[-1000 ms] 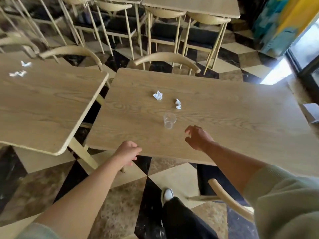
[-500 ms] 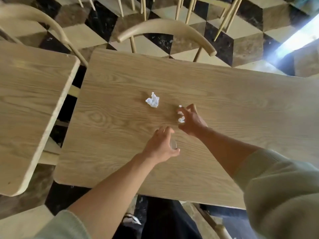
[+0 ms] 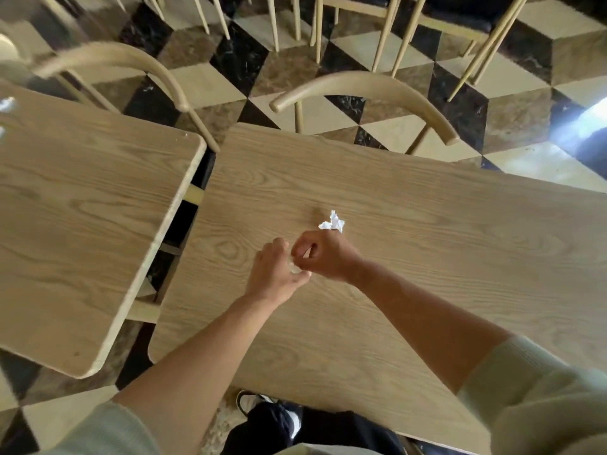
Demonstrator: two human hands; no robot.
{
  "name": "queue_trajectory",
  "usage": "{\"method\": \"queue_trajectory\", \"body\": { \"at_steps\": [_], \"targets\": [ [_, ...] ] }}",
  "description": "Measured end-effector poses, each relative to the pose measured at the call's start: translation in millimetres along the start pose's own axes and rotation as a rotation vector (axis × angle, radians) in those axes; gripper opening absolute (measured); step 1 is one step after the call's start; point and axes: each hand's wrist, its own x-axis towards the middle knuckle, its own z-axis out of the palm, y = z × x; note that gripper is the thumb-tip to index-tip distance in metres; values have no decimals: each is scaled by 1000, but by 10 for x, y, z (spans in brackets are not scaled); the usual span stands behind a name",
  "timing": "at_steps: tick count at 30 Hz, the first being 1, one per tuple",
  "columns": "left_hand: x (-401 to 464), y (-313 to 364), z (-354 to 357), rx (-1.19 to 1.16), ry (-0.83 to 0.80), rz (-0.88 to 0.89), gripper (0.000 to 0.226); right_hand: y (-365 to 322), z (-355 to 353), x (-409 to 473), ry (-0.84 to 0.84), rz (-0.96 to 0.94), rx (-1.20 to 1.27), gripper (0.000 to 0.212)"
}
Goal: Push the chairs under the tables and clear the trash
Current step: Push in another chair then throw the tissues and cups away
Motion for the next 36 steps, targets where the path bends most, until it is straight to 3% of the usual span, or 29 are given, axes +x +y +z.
{"method": "queue_trajectory", "body": {
  "at_steps": [2, 4, 7, 9, 10, 12, 14, 18, 22, 25, 27, 30, 36],
  "targets": [
    [7, -2, -33, -17, 1, 5, 47, -61, 47, 40, -141, -4, -115, 6],
    [1, -28, -29, -70, 17, 11, 47, -90, 56, 66, -180, 13, -119, 6],
    [-17, -117, -21, -72, 43, 24, 51, -46, 15, 158, 88, 74, -14, 18],
    [-23, -188, -41, -103, 62, 12, 61, 96, -49, 262, 314, 170, -122, 12],
    [-29, -245, -58, -117, 82, 3, 65, 194, -72, 316, 342, 245, -187, 8],
    [-72, -359, -115, -127, 109, -8, 70, 407, -78, 386, 252, 433, -270, 22],
    [-130, -467, -172, -123, 118, -20, 74, 523, -31, 418, 201, 487, -321, 20],
    [-300, -847, -341, -119, 180, -82, 81, 6, 427, 519, 123, 217, -146, 9],
    [-486, -1291, -568, -158, 246, -187, 78, -866, 1051, 607, -26, 32, 79, 25],
    [-671, -1646, -756, -139, 282, -199, 50, -1291, 1540, 620, -223, -73, -139, 13],
    [-877, -1988, -918, -153, 287, -213, 46, -1621, 1929, 579, -340, -172, -378, 3],
    [-1216, -2522, -1141, -206, 305, -250, 55, -2091, 2460, 530, -403, -261, -455, 17],
    [-2105, -3906, -1741, -260, 516, -389, 72, -3211, 3667, 561, -546, -342, -381, 37]
  ]
}}
